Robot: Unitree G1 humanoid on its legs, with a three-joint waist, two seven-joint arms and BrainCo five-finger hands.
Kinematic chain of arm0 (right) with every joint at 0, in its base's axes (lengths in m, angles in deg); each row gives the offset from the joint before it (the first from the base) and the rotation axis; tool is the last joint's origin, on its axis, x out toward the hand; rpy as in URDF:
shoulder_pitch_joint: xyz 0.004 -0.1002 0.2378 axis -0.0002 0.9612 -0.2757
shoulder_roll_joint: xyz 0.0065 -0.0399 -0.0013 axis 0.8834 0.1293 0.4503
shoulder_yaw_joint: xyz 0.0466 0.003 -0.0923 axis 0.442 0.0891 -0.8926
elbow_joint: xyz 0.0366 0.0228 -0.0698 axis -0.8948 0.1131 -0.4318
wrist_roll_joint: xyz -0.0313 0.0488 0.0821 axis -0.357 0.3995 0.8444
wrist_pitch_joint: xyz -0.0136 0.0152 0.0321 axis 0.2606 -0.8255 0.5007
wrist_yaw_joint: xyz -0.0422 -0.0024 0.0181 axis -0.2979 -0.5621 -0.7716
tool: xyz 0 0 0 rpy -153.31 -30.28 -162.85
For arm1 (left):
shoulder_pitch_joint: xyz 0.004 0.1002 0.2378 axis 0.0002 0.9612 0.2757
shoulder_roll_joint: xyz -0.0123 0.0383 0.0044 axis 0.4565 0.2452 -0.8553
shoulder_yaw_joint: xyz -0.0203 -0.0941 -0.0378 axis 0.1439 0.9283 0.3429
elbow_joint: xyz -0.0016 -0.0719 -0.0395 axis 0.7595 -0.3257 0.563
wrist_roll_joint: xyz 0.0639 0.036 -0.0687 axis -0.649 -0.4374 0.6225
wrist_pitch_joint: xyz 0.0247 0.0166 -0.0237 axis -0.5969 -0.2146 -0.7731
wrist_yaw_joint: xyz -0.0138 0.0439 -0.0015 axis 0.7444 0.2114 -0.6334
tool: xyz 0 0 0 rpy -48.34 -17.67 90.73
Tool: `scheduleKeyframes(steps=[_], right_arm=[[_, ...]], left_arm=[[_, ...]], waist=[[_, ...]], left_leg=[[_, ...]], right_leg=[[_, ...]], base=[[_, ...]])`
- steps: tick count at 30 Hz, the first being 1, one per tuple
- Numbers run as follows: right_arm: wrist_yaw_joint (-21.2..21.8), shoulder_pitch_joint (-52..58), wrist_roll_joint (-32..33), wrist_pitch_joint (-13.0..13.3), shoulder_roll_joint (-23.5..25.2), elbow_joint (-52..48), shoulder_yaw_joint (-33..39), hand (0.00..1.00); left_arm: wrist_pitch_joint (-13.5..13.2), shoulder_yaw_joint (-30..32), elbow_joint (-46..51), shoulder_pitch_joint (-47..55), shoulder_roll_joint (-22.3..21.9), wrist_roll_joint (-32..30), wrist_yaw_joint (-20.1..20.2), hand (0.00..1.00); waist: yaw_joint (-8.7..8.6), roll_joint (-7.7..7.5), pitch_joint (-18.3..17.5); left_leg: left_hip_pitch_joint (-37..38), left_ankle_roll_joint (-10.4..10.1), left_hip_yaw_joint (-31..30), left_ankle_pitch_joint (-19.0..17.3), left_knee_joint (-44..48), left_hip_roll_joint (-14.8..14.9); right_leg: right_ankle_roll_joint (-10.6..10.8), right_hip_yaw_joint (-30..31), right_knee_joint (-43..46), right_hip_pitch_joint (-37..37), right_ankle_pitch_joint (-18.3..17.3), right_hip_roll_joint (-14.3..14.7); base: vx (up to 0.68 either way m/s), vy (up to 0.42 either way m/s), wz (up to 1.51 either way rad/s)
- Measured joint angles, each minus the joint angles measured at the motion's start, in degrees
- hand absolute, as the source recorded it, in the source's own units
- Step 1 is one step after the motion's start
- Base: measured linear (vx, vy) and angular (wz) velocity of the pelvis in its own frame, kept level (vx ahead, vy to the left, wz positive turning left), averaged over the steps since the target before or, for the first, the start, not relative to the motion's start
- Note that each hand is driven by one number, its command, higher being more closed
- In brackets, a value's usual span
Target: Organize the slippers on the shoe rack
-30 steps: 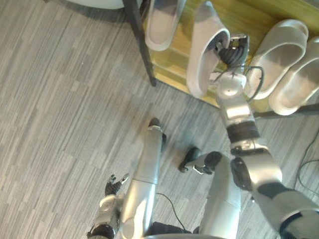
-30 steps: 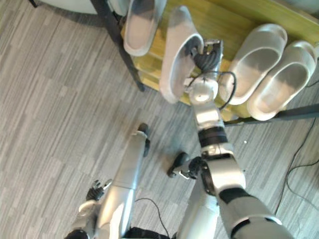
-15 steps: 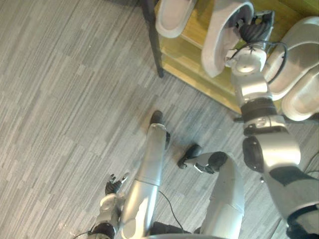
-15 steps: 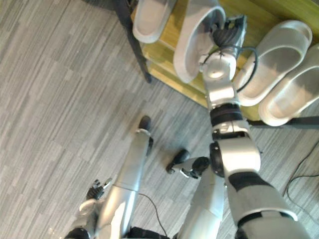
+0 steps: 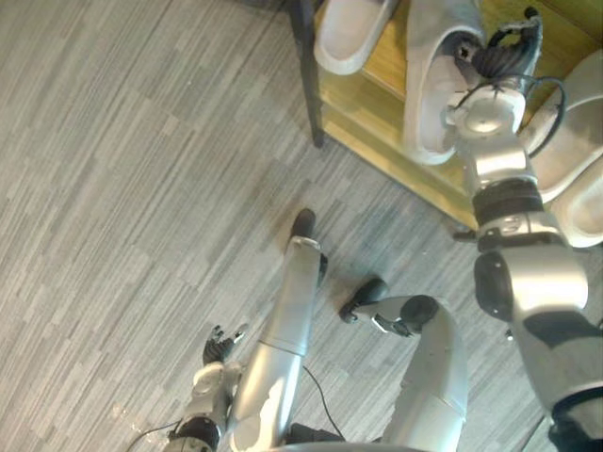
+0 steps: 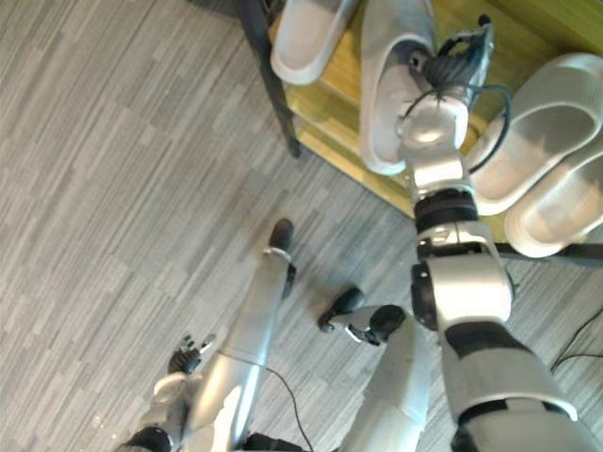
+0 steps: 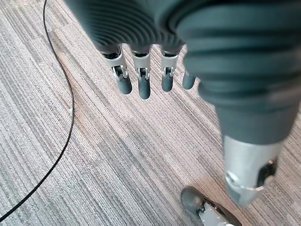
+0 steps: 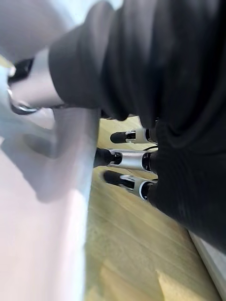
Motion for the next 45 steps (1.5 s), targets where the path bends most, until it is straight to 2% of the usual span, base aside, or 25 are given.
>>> scheduleKeyframes(steps=[10,16,19,22,26,34,38,45], right_arm=[[0.55,0.06,3.18,1.67,0.34,-5.47,0.65,0.00],[0.45,0.17,3.18,2.79,2.39,-8.97,0.64,0.00],[0.94,1.21,3.18,2.91,2.84,-8.97,0.53,0.00],[1.97,1.97,3.12,3.04,3.15,-8.97,0.34,0.00],[3.65,2.48,3.02,3.21,3.52,-9.22,-1.94,0.00],[4.01,12.13,3.52,4.57,9.43,-20.36,-2.32,0.00],[4.76,17.87,4.58,5.79,12.78,-24.60,-2.15,0.00],[5.49,22.41,5.58,6.10,16.15,-24.79,-1.11,0.00]], left_arm=[[0.00,0.08,0.22,-0.06,0.04,0.53,0.05,0.00],[0.03,0.09,0.23,-0.03,0.42,0.93,0.07,0.00],[0.00,0.10,0.31,-0.04,0.42,1.00,0.07,0.00],[-0.02,0.34,0.34,0.01,0.86,0.99,0.09,0.00],[0.02,0.68,0.18,0.03,0.93,1.01,0.07,0.00],[0.10,1.15,0.20,0.11,1.11,1.01,0.10,0.00],[0.18,2.99,0.24,0.17,1.34,1.01,0.11,0.00],[0.28,5.15,0.35,0.19,1.46,1.01,0.11,0.00]], waist=[[-0.58,-0.01,0.00],[-2.06,-0.03,0.00],[-2.29,-0.07,0.00],[-2.66,-0.99,-0.60],[-3.32,-1.11,-0.66],[-4.15,-1.65,-0.74],[-5.03,-2.87,-1.14],[-5.81,-3.83,-0.84]], left_leg=[[1.50,-0.02,1.46,-0.02,0.35,1.47],[1.80,-0.43,1.74,-0.39,1.13,2.48],[3.09,-0.45,2.36,-1.19,1.73,3.05],[3.57,-0.32,2.66,-1.95,1.54,3.67],[3.69,0.17,3.36,-2.33,2.12,4.08],[5.07,0.58,3.97,-3.53,2.92,4.27],[5.75,0.51,4.48,-3.66,2.01,4.24],[6.49,1.34,4.86,-3.75,2.16,4.24]], right_leg=[[0.62,2.10,-0.52,0.08,0.33,1.34],[1.29,2.82,-1.23,0.19,0.74,2.45],[1.31,3.45,-1.46,1.46,0.77,2.86],[1.56,3.60,-2.27,1.99,0.90,3.38],[1.88,4.10,-2.39,2.10,1.07,3.41],[2.01,4.73,-2.52,3.54,0.99,3.55],[2.64,5.01,-3.33,4.00,1.32,3.54],[2.98,5.52,-3.71,4.76,1.51,3.53]], base=[[-0.05,0.079,-0.11],[-0.05,0.063,-0.12],[-0.04,0.060,-0.12],[-0.04,0.076,-0.13],[-0.03,0.059,-0.06],[-0.03,0.051,-0.03],[-0.04,0.046,-0.01],[-0.03,0.044,-0.01]])
